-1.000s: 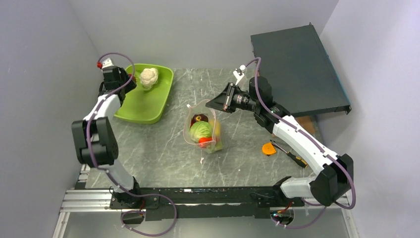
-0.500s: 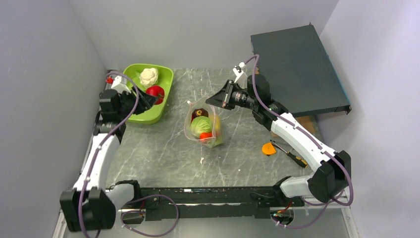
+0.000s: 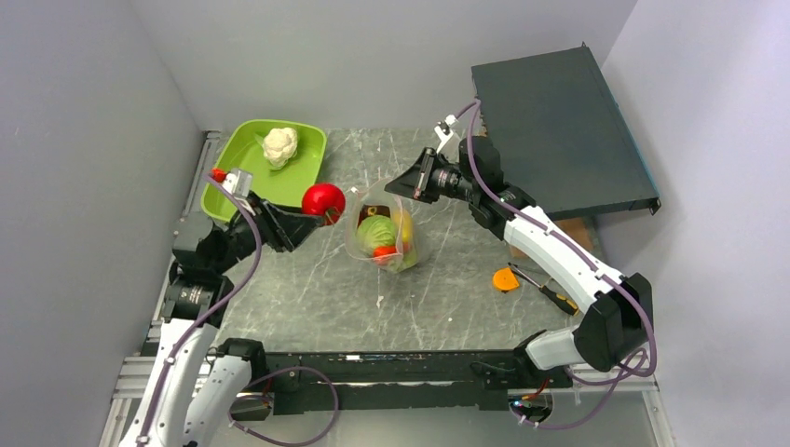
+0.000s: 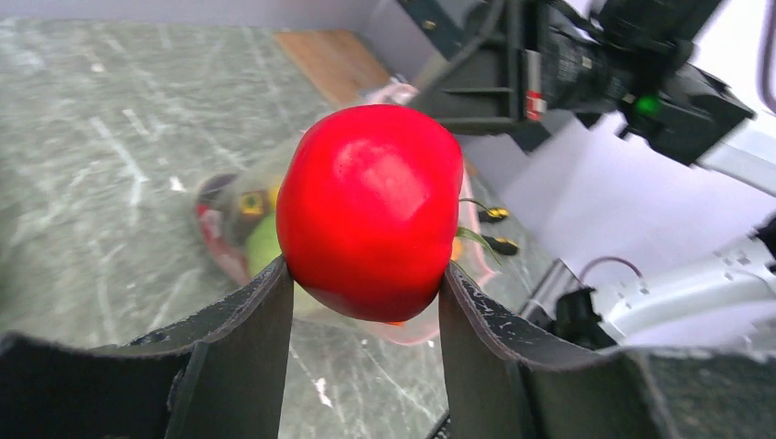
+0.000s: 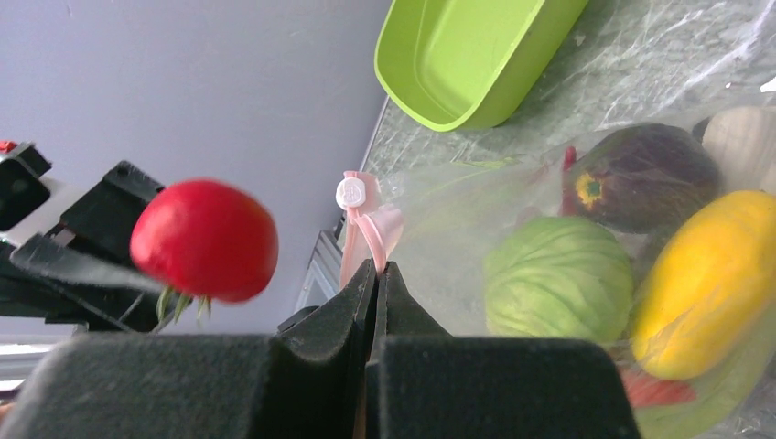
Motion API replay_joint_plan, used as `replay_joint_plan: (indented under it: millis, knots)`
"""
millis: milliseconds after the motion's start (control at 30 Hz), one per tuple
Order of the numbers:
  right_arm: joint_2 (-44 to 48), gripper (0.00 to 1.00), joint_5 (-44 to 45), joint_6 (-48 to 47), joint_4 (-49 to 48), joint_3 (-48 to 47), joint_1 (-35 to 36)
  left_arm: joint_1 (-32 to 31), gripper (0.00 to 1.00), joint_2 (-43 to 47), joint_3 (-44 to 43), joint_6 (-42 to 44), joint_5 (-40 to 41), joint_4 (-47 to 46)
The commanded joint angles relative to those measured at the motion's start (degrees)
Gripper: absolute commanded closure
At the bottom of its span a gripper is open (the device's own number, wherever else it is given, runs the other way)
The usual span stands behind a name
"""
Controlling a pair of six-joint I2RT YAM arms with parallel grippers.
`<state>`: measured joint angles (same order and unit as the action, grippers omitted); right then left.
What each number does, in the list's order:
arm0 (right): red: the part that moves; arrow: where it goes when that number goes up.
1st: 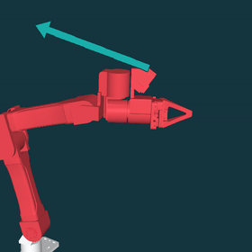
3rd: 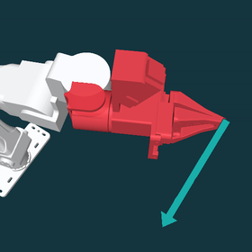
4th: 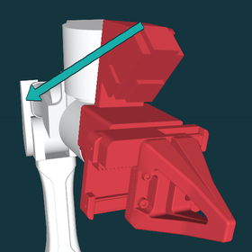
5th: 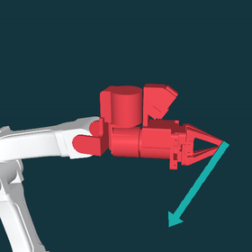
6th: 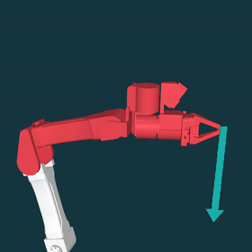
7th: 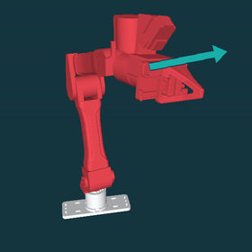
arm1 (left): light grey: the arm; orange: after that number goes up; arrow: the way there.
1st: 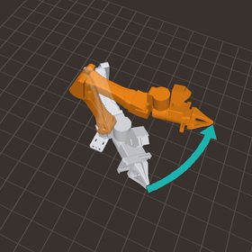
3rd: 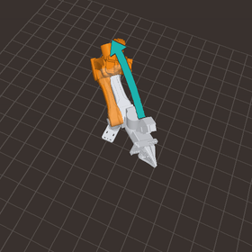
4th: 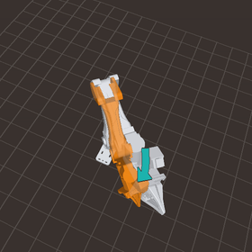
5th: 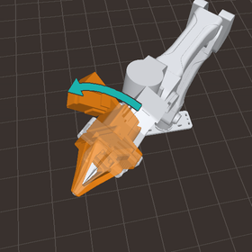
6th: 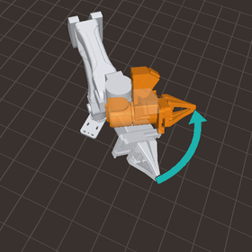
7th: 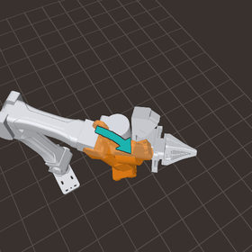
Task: Place the food in the zip-top bag and seal the zipper
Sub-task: Place the fake fruit in the zipper food storage bag.
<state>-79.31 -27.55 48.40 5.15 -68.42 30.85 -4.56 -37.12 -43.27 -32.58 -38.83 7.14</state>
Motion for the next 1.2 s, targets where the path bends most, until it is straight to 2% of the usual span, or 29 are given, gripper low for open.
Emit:
replay_joint_plan:
  millis: [0,100,200,333,400,500,633,700,867,967,1100,1167]
  knots:
    - [0.2,1.00,1.2,-0.3,-2.4,-3.3,-0.1,-5.9,0.75,-0.1,-0.7,-2.0,-2.5,-4.4]
    - [0.0,1.00,1.1,0.0,-2.5,-3.7,-0.1,-10.6,0.75,-3.0,-2.8,-0.4,-0.7,-1.8]
    - [-0.2,1.00,0.8,0.4,-2.8,-4.5,-0.1,-16.0,0.75,-6.8,-5.6,2.2,4.6,3.9]
    - [-0.2,1.00,0.9,0.6,-2.9,-4.8,0.0,-19.0,0.71,-11.7,-7.1,0.6,9.1,6.4]
    - [-0.2,1.00,0.9,0.8,-2.7,-4.7,0.0,-19.8,0.65,-13.3,-7.0,-0.8,9.2,5.4]
    - [-0.1,1.00,0.7,0.9,-2.6,-4.5,0.0,-20.7,0.49,-14.7,-7.0,-2.6,9.8,3.3]
    - [0.3,1.00,0.7,1.0,-2.5,-4.1,0.0,-21.4,0.22,-15.2,-7.0,-3.2,9.5,1.3]
    - [0.6,1.00,0.7,1.1,-2.6,-3.9,0.0,-21.5,0.18,-14.7,-6.9,-3.2,9.6,0.8]
    - [1.1,1.00,0.9,1.1,-2.6,-3.4,0.0,-21.5,0.17,-12.9,-8.1,-1.3,10.8,3.0]
    - [1.4,1.00,0.9,1.2,-2.6,-3.1,0.0,-21.5,0.22,-10.7,-10.1,1.5,14.4,8.0]
    - [1.8,1.00,0.9,1.2,-2.7,-2.9,0.0,-21.5,0.33,-6.8,-11.0,4.3,21.9,14.0]
    - [1.9,1.00,0.9,1.1,-2.7,-2.8,0.0,-21.5,0.33,-5.2,-10.3,4.5,24.6,15.9]
